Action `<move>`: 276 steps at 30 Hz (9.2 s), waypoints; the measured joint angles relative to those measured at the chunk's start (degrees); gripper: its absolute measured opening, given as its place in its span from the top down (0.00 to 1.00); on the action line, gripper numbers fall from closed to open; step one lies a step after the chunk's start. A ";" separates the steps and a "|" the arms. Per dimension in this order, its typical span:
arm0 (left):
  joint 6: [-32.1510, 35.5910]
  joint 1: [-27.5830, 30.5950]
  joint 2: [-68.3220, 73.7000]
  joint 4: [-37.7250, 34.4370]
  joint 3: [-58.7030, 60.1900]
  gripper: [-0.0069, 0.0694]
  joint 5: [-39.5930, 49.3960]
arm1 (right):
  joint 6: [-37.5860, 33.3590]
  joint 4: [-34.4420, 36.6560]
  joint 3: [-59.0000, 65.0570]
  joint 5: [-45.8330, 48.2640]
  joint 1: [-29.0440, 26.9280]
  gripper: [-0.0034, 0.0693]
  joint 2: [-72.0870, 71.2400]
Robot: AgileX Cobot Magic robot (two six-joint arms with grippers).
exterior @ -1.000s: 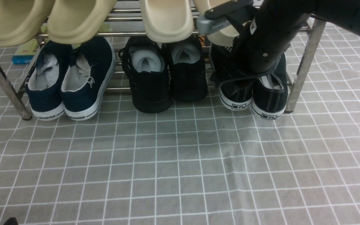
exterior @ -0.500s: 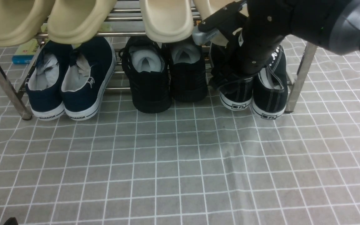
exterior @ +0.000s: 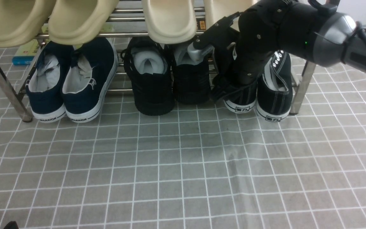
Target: Take the shoes off the shelf with your hand from the grey coffee tablecloth.
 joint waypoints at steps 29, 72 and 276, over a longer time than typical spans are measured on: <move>0.00 0.00 0.00 0.00 0.00 0.60 0.00 | -2.06 13.66 3.68 18.63 4.45 0.94 -14.47; 0.00 0.00 0.00 0.00 0.00 0.60 0.00 | 6.34 10.39 17.67 6.33 1.86 0.30 -21.13; 0.00 0.00 0.00 0.00 0.00 0.60 0.00 | 6.18 10.75 105.15 -31.25 -30.55 0.85 -117.29</move>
